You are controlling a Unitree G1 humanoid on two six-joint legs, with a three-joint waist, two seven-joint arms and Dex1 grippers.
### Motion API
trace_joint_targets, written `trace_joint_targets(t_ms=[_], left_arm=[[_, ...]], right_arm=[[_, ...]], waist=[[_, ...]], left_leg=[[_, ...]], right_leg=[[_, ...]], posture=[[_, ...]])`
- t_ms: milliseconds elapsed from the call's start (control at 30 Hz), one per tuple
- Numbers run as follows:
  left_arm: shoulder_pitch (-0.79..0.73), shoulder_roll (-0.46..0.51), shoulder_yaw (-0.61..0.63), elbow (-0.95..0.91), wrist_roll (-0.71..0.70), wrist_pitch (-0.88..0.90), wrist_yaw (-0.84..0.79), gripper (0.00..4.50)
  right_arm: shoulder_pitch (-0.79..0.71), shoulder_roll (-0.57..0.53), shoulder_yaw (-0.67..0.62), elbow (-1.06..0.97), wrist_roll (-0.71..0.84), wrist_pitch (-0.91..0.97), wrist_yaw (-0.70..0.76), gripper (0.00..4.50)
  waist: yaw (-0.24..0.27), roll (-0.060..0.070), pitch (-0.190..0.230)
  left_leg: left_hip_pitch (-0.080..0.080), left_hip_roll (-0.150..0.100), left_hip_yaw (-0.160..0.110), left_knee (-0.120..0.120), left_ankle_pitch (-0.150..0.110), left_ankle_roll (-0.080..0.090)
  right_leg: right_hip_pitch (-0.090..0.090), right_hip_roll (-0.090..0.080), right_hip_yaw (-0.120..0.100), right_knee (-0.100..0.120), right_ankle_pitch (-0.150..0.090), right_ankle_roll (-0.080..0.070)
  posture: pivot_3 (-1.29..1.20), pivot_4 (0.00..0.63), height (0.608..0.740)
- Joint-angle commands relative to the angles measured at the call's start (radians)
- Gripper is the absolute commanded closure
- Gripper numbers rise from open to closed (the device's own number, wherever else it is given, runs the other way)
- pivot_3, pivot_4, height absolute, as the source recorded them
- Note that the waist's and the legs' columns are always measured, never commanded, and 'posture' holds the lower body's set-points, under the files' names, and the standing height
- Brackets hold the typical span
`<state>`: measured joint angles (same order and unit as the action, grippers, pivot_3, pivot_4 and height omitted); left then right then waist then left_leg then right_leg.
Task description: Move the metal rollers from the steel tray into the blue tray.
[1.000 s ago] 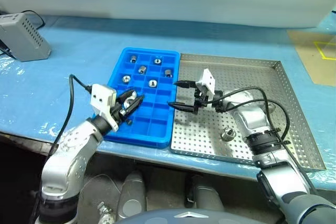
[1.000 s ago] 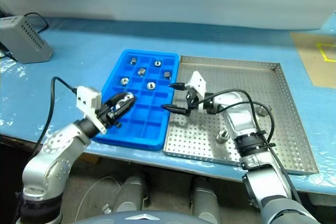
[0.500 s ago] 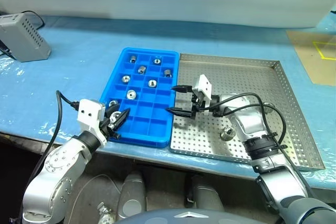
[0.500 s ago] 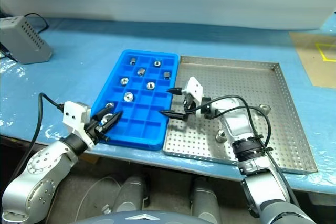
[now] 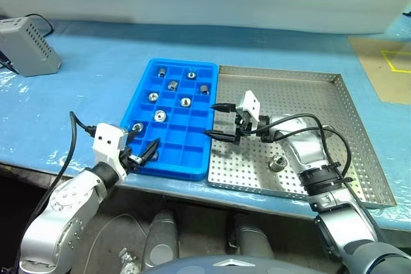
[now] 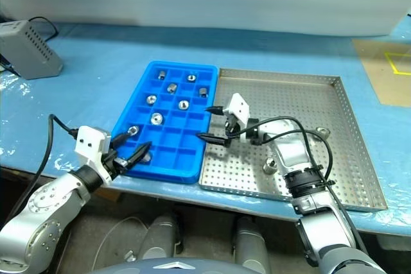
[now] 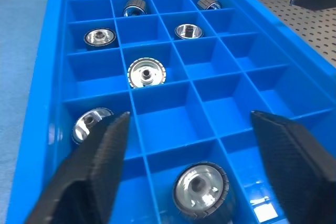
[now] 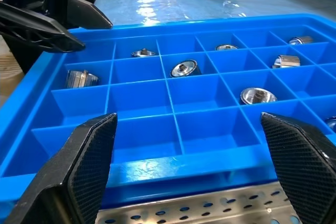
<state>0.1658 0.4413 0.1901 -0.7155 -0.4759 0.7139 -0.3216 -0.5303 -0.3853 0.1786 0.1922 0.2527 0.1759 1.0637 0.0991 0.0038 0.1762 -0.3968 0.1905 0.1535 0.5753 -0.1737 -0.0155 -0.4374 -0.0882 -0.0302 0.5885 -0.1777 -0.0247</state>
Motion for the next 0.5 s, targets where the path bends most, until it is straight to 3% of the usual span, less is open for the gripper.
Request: trace_joint_targets(t_ms=[33,267,500], left_arm=[[-0.063,0.024,0.028,-0.03,0.02,-0.01,0.023,0.05],[-0.26,-0.004,-0.001,0.009,-0.123,-0.054,-0.088,0.05],[-0.413,0.004,-0.136,0.177,-0.138,-0.117,-0.29,0.05]], right_arm=[[0.007,-0.006,-0.029,-0.052,0.018,0.001,-0.016,0.0],[0.06,-0.048,-0.073,-0.142,0.029,0.055,-0.071,0.0],[0.226,-0.16,-0.107,-0.288,-0.001,0.151,-0.145,0.0]], waist=[[0.0,0.0,0.0],[-0.008,0.0,0.0],[-0.048,-0.001,-0.001]], left_leg=[[0.0,0.0,0.0,0.0,0.0,0.0],[0.002,-0.001,0.002,0.0,0.0,-0.001],[0.004,-0.001,0.006,0.0,0.0,0.0]], right_leg=[[0.0,0.0,0.0,0.0,0.0,0.0],[0.001,0.0,0.002,0.001,0.004,-0.006],[0.001,0.001,0.004,0.001,0.004,-0.006]], posture=[[0.14,0.15,0.74],[-0.03,0.15,0.74],[-0.19,0.15,0.74]])
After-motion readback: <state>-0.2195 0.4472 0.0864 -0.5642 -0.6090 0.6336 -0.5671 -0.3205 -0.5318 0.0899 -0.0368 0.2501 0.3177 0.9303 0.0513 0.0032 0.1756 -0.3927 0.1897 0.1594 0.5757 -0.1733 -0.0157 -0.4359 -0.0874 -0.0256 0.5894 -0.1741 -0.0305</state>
